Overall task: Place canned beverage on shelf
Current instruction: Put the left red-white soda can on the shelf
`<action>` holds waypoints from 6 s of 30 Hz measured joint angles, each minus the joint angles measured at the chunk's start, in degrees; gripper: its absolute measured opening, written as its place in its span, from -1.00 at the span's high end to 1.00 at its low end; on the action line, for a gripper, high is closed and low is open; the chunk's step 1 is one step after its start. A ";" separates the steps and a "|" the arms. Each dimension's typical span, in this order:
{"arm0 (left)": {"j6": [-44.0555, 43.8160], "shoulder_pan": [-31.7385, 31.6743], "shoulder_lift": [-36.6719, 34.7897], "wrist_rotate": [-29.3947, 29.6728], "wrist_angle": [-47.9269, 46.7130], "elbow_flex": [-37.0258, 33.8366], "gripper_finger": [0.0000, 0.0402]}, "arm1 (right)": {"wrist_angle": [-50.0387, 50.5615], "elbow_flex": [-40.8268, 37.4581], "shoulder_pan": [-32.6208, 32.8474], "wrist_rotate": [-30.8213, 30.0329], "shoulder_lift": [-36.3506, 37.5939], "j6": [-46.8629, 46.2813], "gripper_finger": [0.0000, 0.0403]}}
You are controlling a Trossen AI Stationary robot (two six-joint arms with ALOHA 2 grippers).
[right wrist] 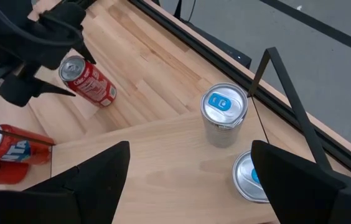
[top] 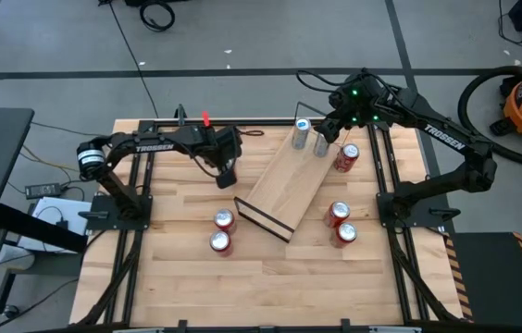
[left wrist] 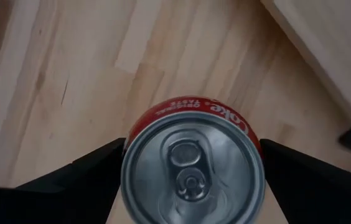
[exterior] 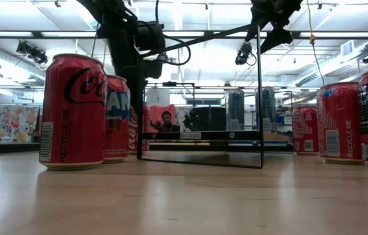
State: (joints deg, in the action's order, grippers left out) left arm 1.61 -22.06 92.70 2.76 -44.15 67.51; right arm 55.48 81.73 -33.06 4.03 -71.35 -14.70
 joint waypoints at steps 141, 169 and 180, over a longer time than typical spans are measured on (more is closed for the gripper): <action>9.69 0.32 33.23 -13.49 -15.81 56.45 -0.65 | 3.30 -0.02 -0.11 -3.56 0.63 0.41 -0.71; 11.22 0.20 32.49 -13.28 -27.29 61.55 -0.65 | -24.04 -21.92 7.28 8.34 8.31 11.34 -0.71; 9.86 -0.70 25.91 -14.81 -24.00 61.55 -0.65 | -38.94 -27.21 9.73 6.08 6.52 15.01 -0.71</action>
State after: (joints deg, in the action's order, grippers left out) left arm 11.47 -22.76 118.61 -12.05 -68.15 129.05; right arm 16.55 54.52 -23.33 10.11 -64.83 0.31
